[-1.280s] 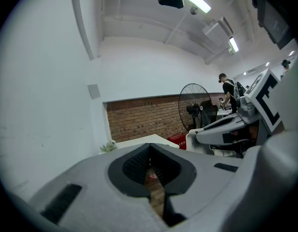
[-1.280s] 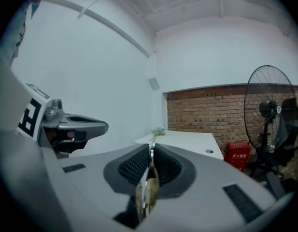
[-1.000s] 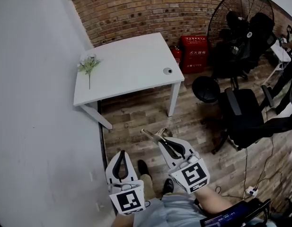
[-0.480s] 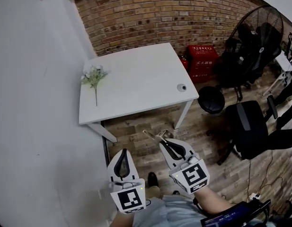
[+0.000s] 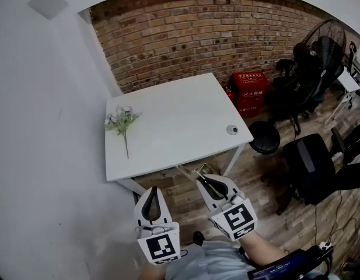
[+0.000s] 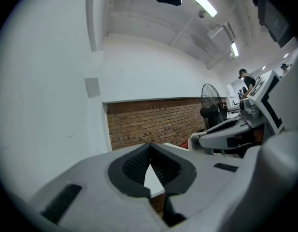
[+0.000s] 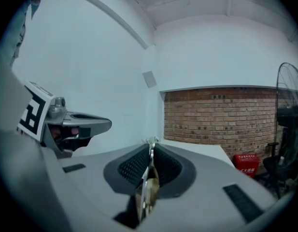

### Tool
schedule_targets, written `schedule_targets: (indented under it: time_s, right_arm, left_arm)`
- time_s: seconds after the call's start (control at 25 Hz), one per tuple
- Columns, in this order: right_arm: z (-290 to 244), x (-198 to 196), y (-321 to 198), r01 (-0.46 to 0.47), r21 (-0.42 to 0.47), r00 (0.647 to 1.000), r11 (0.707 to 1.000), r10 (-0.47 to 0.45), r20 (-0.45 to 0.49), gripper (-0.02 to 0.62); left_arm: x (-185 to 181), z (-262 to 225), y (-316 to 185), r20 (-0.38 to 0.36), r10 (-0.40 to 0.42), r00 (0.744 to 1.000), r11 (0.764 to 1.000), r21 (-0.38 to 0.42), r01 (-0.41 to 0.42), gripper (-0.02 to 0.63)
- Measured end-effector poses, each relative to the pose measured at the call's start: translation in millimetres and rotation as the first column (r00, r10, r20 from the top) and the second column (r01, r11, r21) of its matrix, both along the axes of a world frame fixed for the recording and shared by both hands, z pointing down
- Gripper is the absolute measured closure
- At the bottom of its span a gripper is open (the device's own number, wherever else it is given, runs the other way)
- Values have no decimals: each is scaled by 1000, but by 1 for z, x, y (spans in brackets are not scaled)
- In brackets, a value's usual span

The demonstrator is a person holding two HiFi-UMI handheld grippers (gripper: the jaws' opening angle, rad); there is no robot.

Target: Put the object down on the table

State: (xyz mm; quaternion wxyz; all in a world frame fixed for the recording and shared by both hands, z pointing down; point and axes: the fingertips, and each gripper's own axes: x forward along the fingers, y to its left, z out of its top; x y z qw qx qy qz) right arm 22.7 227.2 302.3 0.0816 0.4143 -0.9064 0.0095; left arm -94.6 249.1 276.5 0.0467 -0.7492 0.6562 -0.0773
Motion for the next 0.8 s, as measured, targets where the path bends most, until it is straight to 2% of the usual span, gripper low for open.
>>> schedule_targets:
  time_s: [0.2,0.4,0.8]
  right_arm:
    - [-5,-11,-20,-18,2,1000,1000,18,7,558]
    - [4,-2,-35,-42,8,999,999,42,1,558]
    - [22,-2,-78,-57,-55,998,997,57,1,558]
  left_arm:
    - [-9,5,-25,3,25,1000,1000,0,-25,598]
    - [-1,20,-40,-8,51,999,998,-34,-51,597]
    - [1,45,-85,-3,63,998,994,-86,-63,597]
